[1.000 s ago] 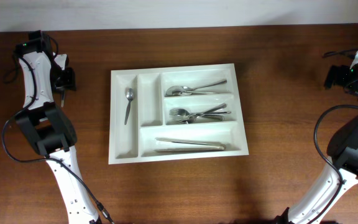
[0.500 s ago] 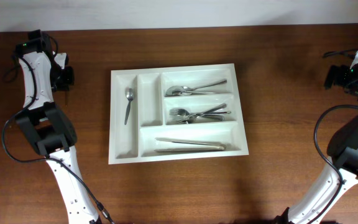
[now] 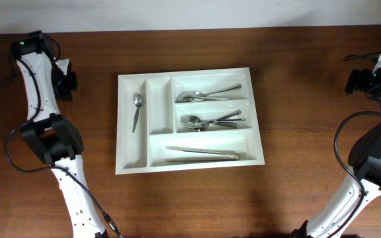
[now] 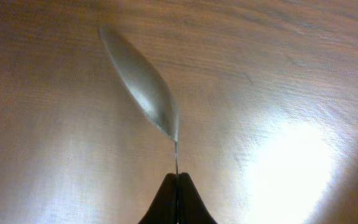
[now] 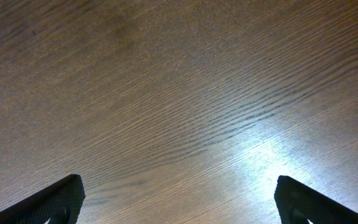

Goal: Pack container
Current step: 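Lower the left gripper and close it on the spoon, then carry the spoon right and release it in the left compartment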

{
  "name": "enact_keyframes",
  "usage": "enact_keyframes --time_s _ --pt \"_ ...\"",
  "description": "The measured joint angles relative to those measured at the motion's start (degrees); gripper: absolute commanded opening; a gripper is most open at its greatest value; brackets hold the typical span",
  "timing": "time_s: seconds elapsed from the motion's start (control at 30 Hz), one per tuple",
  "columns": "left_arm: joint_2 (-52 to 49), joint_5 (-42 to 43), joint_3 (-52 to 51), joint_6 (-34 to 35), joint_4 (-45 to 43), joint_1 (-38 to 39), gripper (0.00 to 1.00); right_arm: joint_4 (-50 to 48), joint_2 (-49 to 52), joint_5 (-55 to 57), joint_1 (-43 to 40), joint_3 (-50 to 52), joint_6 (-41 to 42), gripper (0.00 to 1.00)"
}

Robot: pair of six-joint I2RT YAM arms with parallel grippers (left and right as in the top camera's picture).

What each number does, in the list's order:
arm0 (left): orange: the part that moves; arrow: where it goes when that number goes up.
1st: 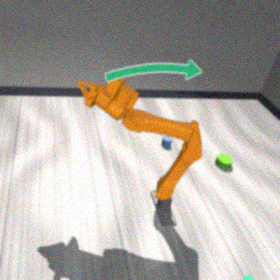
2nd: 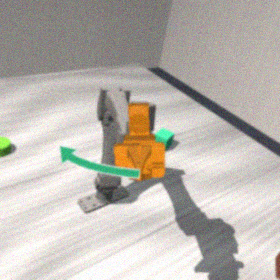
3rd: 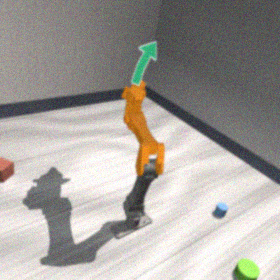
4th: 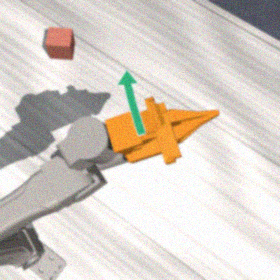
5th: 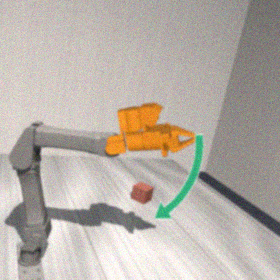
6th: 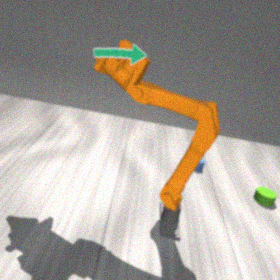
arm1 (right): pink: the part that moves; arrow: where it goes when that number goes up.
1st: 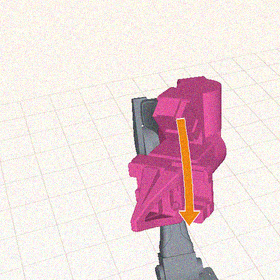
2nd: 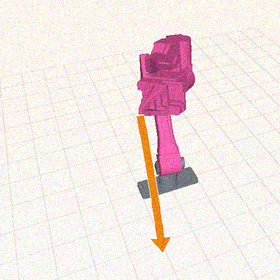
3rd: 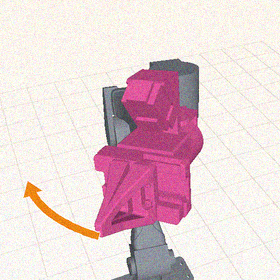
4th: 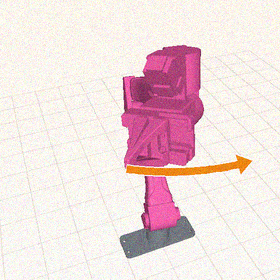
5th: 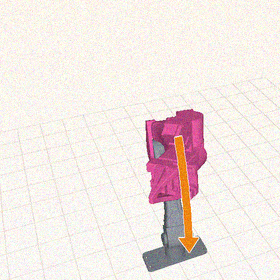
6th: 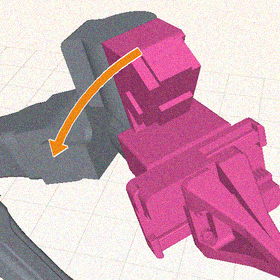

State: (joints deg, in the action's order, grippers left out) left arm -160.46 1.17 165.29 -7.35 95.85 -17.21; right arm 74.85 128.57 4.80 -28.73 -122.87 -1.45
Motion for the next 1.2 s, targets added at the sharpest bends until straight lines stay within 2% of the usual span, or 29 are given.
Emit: enact_keyframes --time_s 0.17,0.4,0.53,0.67,0.87,1.0,1.2 --pt "1.20 3.96 5.62 1.18 0.63 0.61 0.02 0.00 0.00 0.00 0.00 0.00 -0.07 0.99" --pt "4.02 8.96 5.55 2.27 0.66 5.16 0.02 0.00 0.00 0.00 0.00 0.00 -0.04 0.99" --pt "9.77 8.90 1.49 2.49 0.63 9.70 0.02 0.00 0.00 0.00 0.00 0.00 -0.07 0.99" --pt "20.00 8.09 -9.70 2.51 0.63 13.97 0.02 0.00 0.00 0.00 0.00 0.00 -0.09 0.99" --pt "35.85 6.71 -33.03 4.28 0.85 17.31 0.02 -0.02 0.00 0.00 0.00 0.00 -0.07 0.99" --pt "38.88 5.86 -43.43 6.67 0.72 17.62 0.02 -0.02 0.00 0.00 0.00 0.00 -0.07 0.99" --pt "38.82 5.46 -53.22 9.31 -7.52 19.37 0.02 0.00 0.00 0.00 0.00 0.00 -0.07 0.99"
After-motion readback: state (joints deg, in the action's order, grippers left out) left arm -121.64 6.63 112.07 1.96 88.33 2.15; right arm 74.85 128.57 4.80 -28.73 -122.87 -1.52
